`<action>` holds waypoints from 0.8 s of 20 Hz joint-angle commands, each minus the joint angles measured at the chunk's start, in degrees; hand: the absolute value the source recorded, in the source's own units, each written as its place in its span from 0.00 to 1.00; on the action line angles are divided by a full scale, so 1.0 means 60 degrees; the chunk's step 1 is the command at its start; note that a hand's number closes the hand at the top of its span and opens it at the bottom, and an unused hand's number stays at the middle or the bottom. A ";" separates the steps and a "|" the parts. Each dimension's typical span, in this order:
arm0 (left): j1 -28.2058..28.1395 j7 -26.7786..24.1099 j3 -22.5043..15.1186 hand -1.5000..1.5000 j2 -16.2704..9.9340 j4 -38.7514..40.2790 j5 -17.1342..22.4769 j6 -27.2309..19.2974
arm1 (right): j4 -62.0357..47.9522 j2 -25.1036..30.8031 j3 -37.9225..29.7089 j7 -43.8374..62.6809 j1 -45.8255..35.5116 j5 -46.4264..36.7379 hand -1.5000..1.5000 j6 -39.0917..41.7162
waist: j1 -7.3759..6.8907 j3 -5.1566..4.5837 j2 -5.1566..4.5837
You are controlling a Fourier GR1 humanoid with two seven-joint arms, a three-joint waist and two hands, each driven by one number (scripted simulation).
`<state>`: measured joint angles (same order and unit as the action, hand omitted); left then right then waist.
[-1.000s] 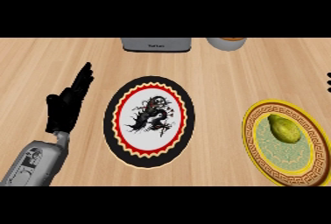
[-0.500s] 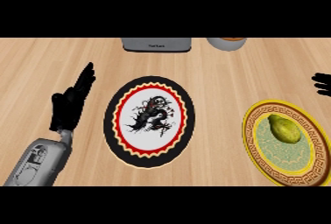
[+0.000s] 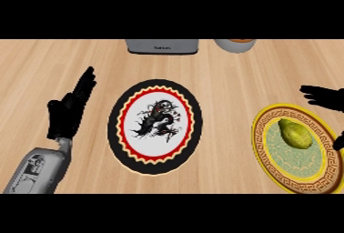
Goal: Pick the pear from the plate and place it in the plate
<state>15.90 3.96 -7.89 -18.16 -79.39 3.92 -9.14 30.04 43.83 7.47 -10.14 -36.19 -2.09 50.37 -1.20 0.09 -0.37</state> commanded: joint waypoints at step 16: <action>-0.0002 0.0957 0.0610 0.50 0.0296 -0.0819 -0.0572 0.0438 | -0.0930 -0.1689 0.0350 -0.1602 0.0354 -0.2263 0.00 -0.0823 | 0.0092 -0.0006 0.0046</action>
<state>16.23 6.40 -4.67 -15.94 -80.46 0.95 -6.95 25.52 35.84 9.53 -16.55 -35.71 -14.05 45.36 -0.64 -0.19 0.04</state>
